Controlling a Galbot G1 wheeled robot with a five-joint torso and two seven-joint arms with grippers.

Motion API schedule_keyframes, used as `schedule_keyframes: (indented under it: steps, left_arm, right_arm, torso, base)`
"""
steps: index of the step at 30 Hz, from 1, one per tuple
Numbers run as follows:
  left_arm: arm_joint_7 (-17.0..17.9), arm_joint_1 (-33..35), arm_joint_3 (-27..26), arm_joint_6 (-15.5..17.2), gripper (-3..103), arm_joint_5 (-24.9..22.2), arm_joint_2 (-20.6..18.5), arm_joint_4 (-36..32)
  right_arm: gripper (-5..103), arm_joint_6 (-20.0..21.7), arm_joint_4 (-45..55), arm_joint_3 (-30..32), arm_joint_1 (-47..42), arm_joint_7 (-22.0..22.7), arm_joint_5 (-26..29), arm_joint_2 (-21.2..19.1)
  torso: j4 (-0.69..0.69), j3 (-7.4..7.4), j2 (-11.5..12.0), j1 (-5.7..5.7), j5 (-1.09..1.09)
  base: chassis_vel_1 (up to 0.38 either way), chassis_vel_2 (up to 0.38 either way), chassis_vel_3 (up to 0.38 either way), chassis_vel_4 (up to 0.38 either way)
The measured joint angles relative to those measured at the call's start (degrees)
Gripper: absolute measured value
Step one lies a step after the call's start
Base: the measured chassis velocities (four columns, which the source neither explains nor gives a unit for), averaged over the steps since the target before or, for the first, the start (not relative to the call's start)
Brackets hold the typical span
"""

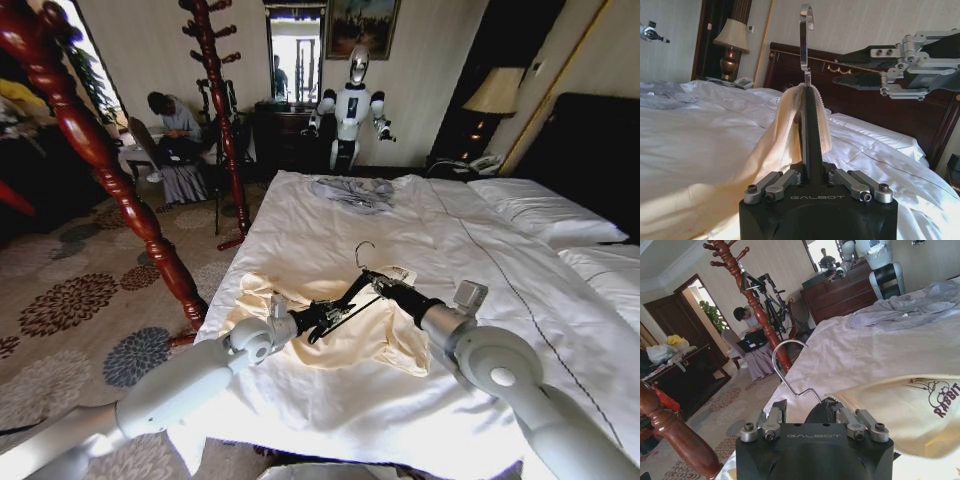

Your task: Pick up the clothes from the bed and hang them on the clothes hanger.

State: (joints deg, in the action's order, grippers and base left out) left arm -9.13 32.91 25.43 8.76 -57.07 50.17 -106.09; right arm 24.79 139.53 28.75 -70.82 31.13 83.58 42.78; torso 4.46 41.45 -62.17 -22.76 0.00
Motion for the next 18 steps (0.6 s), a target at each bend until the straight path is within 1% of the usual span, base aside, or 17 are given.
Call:
schedule_keyframes:
  steps: [2,4,6,7,8,10,13,14,15,17,18]
  left_arm:
    - [0.0,0.48,-0.67,-0.12,18,0.04,-0.46,0.07]
    - [0.0,0.64,-0.93,-0.18,18,0.07,-0.65,0.09]
    - [0.0,0.91,-1.56,-0.29,18,0.11,-1.13,0.06]
    - [0.0,0.95,-1.76,-0.32,18,0.12,-1.37,-0.12]
    - [0.0,0.95,-1.76,-0.32,18,0.12,-1.37,-0.12]
    - [0.0,0.97,-1.98,-0.39,18,0.12,-1.83,-0.68]
    - [0.02,0.97,-2.12,-0.47,18,0.25,-2.93,-2.2]
    - [0.02,0.97,-2.12,-0.47,18,0.25,-2.93,-2.2]
    - [0.09,0.97,-2.15,-0.48,18,0.26,-3.36,-2.79]
    - [0.27,1.05,-2.24,-0.48,18,0.26,-4.03,-3.73]
    - [0.27,1.05,-2.24,-0.48,18,0.26,-4.03,-3.73]
  right_arm:
    - [56,0.03,1.0,1.83,-2.1,-0.04,0.2,0.02]
    - [56,0.04,1.2,2.53,-2.88,-0.03,0.07,0.02]
    - [68,0.01,1.0,4.48,-4.93,-0.02,-1.44,-0.03]
    - [68,-0.15,0.28,5.31,-5.7,0.0,-2.71,-0.17]
    - [68,-0.15,0.28,5.31,-5.7,0.0,-2.71,-0.17]
    - [78,-0.62,-2.43,6.34,-6.38,-0.79,-7.89,-0.62]
    - [94,-2.31,-9.28,5.88,-5.43,-5.72,-25.28,-1.49]
    - [94,-2.31,-9.28,5.88,-5.43,-5.72,-25.28,-1.49]
    - [98,-3.31,-11.65,5.16,-4.73,-8.08,-31.72,-1.72]
    - [99,-4.45,-14.47,3.74,-3.75,-10.97,-39.99,-1.97]
    - [99,-4.45,-14.47,3.74,-3.75,-10.97,-39.99,-1.97]
  torso:
    - [0.01,0.0,0.0,0.0,0.0]
    - [0.01,0.0,0.0,0.01,0.0]
    - [0.0,0.0,0.0,0.0,0.0]
    - [0.01,0.0,0.0,0.0,0.0]
    - [0.01,0.0,0.0,0.0,0.0]
    - [0.01,0.0,0.0,0.01,0.0]
    - [0.01,0.0,0.0,0.0,0.01]
    - [0.01,0.0,0.0,0.0,0.01]
    - [0.0,0.0,0.0,0.0,0.02]
    - [-0.01,0.0,0.0,0.0,0.01]
    - [-0.01,0.0,0.0,0.0,0.01]
  base:
    - [0.0,0.0,0.0,0.0]
    - [0.0,0.0,0.0,0.0]
    - [0.0,0.0,0.0,0.0]
    - [0.0,0.0,0.0,0.0]
    - [0.0,0.0,0.0,0.0]
    - [0.0,0.0,0.0,0.0]
    - [0.0,0.0,0.0,0.0]
    - [0.0,0.0,0.0,0.0]
    - [0.0,0.0,0.0,0.0]
    - [0.0,0.0,0.0,0.0]
    - [0.0,0.0,0.0,0.0]
